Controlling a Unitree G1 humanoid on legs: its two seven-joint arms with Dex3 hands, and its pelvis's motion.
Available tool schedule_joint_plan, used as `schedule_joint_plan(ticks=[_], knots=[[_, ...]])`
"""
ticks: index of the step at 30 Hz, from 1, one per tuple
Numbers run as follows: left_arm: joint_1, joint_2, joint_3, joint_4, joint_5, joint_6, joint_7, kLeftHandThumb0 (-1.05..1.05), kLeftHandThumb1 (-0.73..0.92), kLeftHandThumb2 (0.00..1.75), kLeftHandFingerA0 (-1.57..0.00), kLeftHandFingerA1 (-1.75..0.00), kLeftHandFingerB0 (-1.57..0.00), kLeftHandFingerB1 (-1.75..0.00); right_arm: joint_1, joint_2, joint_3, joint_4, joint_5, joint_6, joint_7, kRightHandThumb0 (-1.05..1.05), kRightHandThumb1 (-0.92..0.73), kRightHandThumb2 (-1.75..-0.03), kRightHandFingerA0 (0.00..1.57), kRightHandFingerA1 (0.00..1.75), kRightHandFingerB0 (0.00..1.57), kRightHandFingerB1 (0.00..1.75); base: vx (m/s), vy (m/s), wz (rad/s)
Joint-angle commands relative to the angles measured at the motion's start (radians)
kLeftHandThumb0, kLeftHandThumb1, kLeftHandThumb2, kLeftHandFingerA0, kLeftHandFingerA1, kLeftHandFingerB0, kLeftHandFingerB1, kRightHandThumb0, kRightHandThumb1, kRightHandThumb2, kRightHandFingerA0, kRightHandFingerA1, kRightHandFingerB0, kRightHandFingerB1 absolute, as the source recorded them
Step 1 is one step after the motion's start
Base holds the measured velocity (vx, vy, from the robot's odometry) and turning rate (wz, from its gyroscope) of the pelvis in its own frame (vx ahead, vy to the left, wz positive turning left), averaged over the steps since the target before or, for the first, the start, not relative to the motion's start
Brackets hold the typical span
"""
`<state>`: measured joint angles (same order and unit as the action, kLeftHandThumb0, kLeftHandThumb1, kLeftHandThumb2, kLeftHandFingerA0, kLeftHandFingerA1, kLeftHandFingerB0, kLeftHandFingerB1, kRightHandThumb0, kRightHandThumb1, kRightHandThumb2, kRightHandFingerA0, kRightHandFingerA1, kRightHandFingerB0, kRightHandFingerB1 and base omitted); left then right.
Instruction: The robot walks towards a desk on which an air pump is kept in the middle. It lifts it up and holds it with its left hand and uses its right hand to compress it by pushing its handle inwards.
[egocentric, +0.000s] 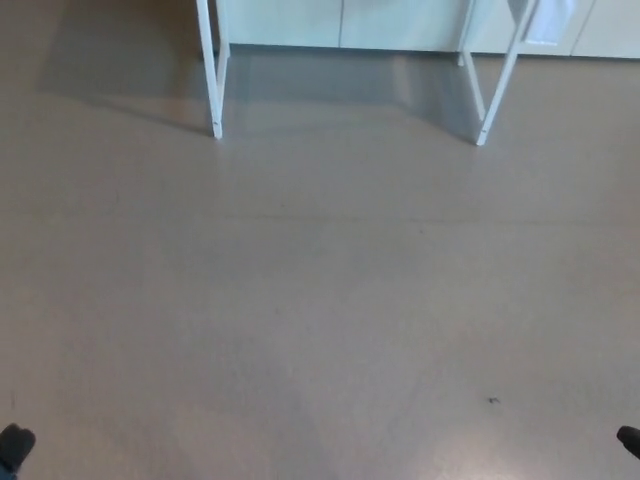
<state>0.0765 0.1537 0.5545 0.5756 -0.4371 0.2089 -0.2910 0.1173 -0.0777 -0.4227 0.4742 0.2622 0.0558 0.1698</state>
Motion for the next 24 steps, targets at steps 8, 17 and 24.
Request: schedule_joint_plan(ticks=[8,17,24], knots=[[0.056,0.000,-0.021,-0.017,-0.024,0.034,-0.018,-0.07,0.53,0.94,-0.20,-0.54,-0.15,-0.48,0.038,-0.019,0.019,0.010,0.014,-0.004,0.020,-0.29,-0.65,-0.59,0.81,0.59,0.52,0.44,0.28,-0.140,0.24],[0.062,-0.008,-0.050,-0.022,-0.005,0.027,0.017,-0.07,0.74,0.62,-0.38,-0.43,-0.32,-0.33,0.046,-0.026,0.022,0.005,0.021,-0.005,0.030,-0.28,-0.68,-0.60,0.80,0.60,0.55,0.46,0.33,-0.124,-0.04],[0.071,-0.004,-0.055,-0.009,-0.014,0.015,0.009,-0.09,0.75,0.62,-0.35,-0.43,-0.36,-0.35,0.059,-0.032,0.027,0.006,0.018,-0.006,0.027,-0.26,-0.66,-0.59,0.82,0.61,0.57,0.47,0.43,0.158,-0.29]])
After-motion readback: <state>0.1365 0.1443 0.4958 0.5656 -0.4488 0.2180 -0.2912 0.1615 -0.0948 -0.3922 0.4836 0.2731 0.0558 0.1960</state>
